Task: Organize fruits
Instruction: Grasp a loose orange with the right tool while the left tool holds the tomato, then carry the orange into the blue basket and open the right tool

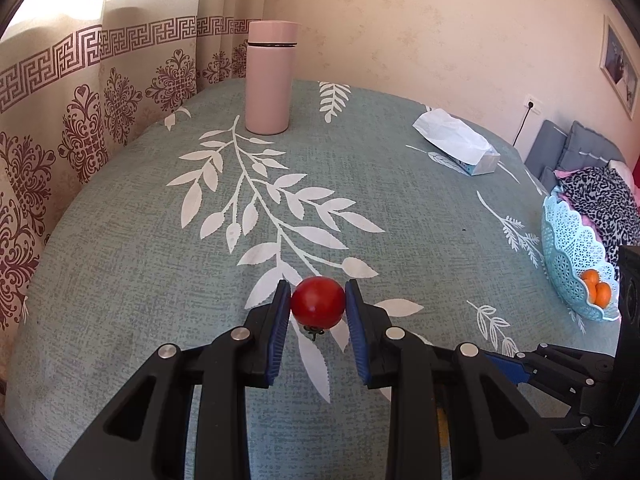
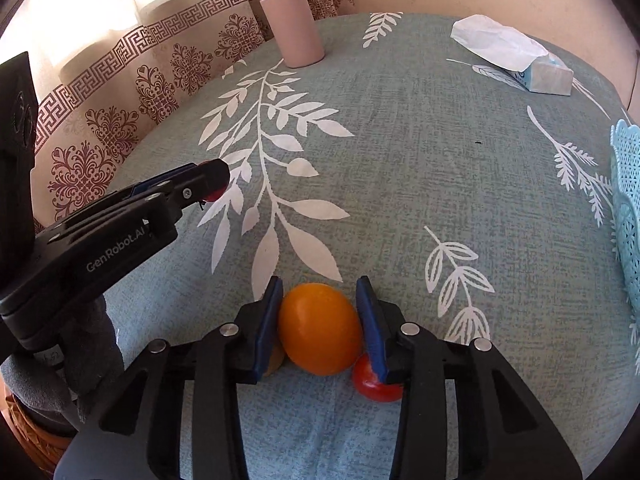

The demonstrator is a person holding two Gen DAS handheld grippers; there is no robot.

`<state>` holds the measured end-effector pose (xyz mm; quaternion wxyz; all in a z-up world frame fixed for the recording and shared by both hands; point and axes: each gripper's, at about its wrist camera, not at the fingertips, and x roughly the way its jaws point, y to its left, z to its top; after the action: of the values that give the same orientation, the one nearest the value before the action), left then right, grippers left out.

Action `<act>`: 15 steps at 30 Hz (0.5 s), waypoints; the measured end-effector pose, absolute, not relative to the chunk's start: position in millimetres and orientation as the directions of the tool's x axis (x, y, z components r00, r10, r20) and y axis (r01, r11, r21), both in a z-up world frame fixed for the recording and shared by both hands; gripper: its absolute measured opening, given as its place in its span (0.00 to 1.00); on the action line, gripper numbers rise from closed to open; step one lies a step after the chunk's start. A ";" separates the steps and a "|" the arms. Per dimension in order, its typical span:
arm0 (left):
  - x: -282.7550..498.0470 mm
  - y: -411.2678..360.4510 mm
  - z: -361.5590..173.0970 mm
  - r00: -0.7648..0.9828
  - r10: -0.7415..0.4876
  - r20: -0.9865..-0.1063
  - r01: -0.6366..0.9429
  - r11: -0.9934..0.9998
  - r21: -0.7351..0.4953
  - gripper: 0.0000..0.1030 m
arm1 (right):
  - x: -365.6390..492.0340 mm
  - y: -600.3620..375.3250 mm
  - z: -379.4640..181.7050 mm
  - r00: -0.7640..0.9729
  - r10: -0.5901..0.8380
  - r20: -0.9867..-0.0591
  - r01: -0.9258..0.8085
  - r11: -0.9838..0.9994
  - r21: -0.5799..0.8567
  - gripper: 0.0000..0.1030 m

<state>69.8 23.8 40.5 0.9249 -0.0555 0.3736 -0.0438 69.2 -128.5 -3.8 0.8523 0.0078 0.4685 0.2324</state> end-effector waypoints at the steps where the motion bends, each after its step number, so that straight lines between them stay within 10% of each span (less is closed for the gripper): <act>1: 69.7 23.6 40.3 0.716 -0.123 -0.687 0.040 0.990 -0.135 0.27 | 68.1 -129.3 -3.4 0.454 0.405 -0.794 -0.387 0.892 0.234 0.38; 15: 70.0 20.7 37.9 0.712 -0.126 -0.691 0.049 0.990 -0.131 0.27 | 58.9 -160.2 35.7 0.535 0.448 -0.716 -0.349 0.889 0.295 0.38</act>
<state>70.0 20.7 37.9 0.9236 -0.0517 0.3768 -0.0474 58.9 -160.2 35.7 0.8741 0.0581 0.4248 0.2281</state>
